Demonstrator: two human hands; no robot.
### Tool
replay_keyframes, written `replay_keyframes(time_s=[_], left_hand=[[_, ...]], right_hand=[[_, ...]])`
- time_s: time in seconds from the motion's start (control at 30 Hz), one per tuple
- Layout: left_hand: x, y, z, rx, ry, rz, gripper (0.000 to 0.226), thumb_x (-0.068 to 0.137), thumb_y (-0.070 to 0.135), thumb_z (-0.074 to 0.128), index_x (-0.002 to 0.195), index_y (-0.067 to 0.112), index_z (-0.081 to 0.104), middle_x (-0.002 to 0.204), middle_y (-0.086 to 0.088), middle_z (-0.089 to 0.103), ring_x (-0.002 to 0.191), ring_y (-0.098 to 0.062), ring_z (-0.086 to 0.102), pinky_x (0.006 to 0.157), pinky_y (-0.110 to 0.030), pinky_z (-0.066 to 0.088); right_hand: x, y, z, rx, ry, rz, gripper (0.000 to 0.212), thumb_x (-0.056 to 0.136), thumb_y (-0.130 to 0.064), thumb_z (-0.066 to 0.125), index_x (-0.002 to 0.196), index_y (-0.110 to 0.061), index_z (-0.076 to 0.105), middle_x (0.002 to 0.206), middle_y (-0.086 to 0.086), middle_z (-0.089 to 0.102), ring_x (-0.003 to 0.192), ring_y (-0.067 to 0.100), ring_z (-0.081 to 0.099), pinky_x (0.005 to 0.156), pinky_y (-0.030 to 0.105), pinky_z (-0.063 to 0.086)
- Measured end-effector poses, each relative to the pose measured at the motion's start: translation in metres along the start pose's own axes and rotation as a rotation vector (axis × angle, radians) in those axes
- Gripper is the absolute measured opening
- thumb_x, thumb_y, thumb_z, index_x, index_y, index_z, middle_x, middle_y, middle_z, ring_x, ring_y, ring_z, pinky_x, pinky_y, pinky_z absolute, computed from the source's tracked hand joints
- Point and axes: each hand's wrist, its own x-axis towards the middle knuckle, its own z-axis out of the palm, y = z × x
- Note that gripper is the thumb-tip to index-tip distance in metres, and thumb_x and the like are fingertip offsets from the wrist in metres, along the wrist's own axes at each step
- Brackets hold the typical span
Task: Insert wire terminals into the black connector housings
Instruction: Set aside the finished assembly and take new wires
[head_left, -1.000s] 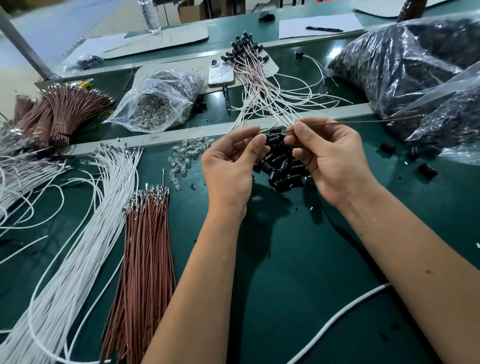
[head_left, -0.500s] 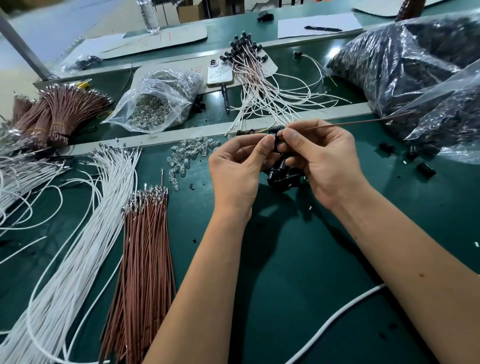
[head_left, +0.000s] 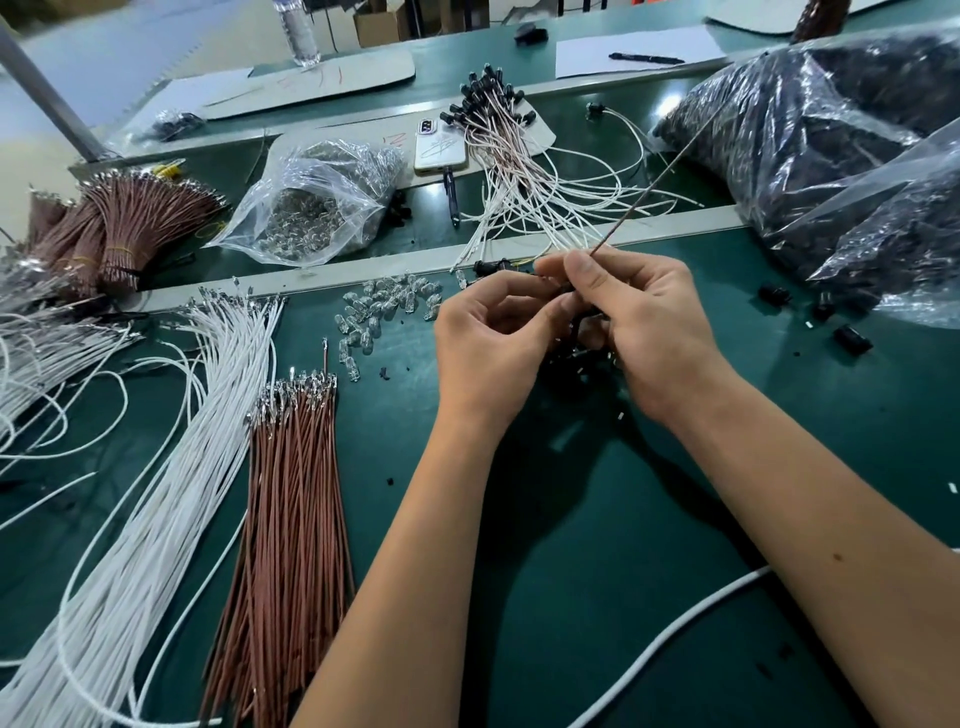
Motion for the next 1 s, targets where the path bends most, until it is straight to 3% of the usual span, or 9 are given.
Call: replay_keyframes(time_s=[0.07, 0.2, 0.33, 0.53, 0.63, 0.77, 0.87, 0.93, 1.0], left_hand=[[0.001, 0.001, -0.002, 0.022, 0.019, 0.023, 0.011, 0.080, 0.009, 0.084, 0.085, 0.007, 0.075, 0.078, -0.012, 0.076, 0.068, -0.022, 0.070, 0.069, -0.044, 0.059], [0.003, 0.001, -0.005, 0.017, 0.022, 0.016, 0.012, 0.083, 0.004, 0.081, 0.092, 0.009, 0.074, 0.079, -0.013, 0.077, 0.070, -0.021, 0.070, 0.071, -0.044, 0.060], [0.005, 0.006, -0.006, -0.117, 0.080, -0.043, 0.010, 0.087, 0.002, 0.076, 0.096, 0.007, 0.075, 0.082, -0.011, 0.077, 0.073, -0.018, 0.071, 0.070, -0.029, 0.058], [0.008, 0.013, -0.008, -0.372, 0.173, -0.176, 0.016, 0.089, -0.001, 0.071, 0.083, 0.012, 0.065, 0.078, -0.004, 0.074, 0.073, -0.015, 0.067, 0.070, -0.022, 0.054], [0.006, 0.015, -0.005, -0.407, 0.140, -0.215, 0.017, 0.088, -0.001, 0.072, 0.081, 0.013, 0.064, 0.080, -0.006, 0.073, 0.074, -0.015, 0.065, 0.070, -0.021, 0.053], [0.004, 0.017, -0.005, -0.471, 0.114, -0.198, 0.015, 0.089, -0.002, 0.069, 0.082, 0.010, 0.062, 0.080, -0.009, 0.075, 0.073, -0.016, 0.070, 0.068, -0.022, 0.054], [0.005, 0.018, -0.005, -0.512, 0.087, -0.214, 0.015, 0.091, -0.001, 0.067, 0.083, 0.010, 0.062, 0.079, -0.010, 0.075, 0.072, -0.017, 0.071, 0.065, -0.022, 0.054], [0.007, 0.020, -0.012, -0.573, 0.101, -0.262, 0.012, 0.090, 0.005, 0.068, 0.085, 0.014, 0.063, 0.083, -0.009, 0.076, 0.074, -0.016, 0.071, 0.067, -0.025, 0.055], [0.012, 0.022, -0.025, -0.655, 0.163, -0.301, 0.011, 0.083, 0.015, 0.073, 0.088, 0.016, 0.064, 0.089, -0.008, 0.076, 0.076, -0.017, 0.069, 0.069, -0.025, 0.052]], right_hand=[[0.000, 0.001, -0.001, -0.109, -0.027, -0.036, 0.019, 0.103, -0.018, 0.062, 0.102, -0.011, 0.080, 0.097, 0.007, 0.077, 0.072, 0.004, 0.063, 0.052, 0.015, 0.040], [-0.001, 0.000, 0.001, -0.189, -0.089, -0.138, 0.024, 0.105, -0.011, 0.059, 0.123, -0.005, 0.074, 0.116, 0.022, 0.070, 0.077, -0.003, 0.063, 0.062, 0.010, 0.047], [-0.003, 0.000, 0.004, -0.275, -0.101, -0.200, 0.034, 0.104, -0.019, 0.061, 0.138, -0.017, 0.064, 0.105, -0.006, 0.069, 0.077, -0.003, 0.062, 0.072, 0.014, 0.049], [-0.006, 0.002, 0.005, -0.554, 0.033, -0.309, 0.015, 0.095, -0.026, 0.075, 0.104, -0.016, 0.080, 0.094, -0.006, 0.078, 0.087, 0.012, 0.074, 0.085, 0.041, 0.060], [-0.005, 0.000, 0.006, -0.500, 0.061, -0.295, 0.007, 0.092, -0.025, 0.080, 0.097, -0.020, 0.082, 0.088, -0.008, 0.079, 0.082, 0.007, 0.075, 0.082, 0.036, 0.062], [-0.004, 0.001, 0.004, -0.457, 0.016, -0.231, 0.007, 0.092, -0.028, 0.080, 0.086, -0.025, 0.081, 0.070, -0.013, 0.074, 0.061, -0.002, 0.063, 0.060, 0.022, 0.050], [-0.007, 0.002, 0.008, -0.455, -0.035, -0.236, 0.016, 0.092, -0.026, 0.080, 0.081, -0.015, 0.079, 0.060, -0.007, 0.066, 0.055, 0.003, 0.053, 0.054, 0.024, 0.045], [-0.009, -0.001, 0.008, -0.438, -0.093, -0.245, 0.015, 0.092, -0.019, 0.080, 0.081, -0.009, 0.078, 0.062, 0.009, 0.066, 0.056, 0.009, 0.052, 0.051, 0.030, 0.043], [-0.009, -0.006, 0.005, -0.483, -0.235, -0.240, 0.015, 0.091, -0.013, 0.080, 0.078, -0.007, 0.076, 0.064, 0.014, 0.065, 0.055, 0.012, 0.051, 0.051, 0.033, 0.042]])
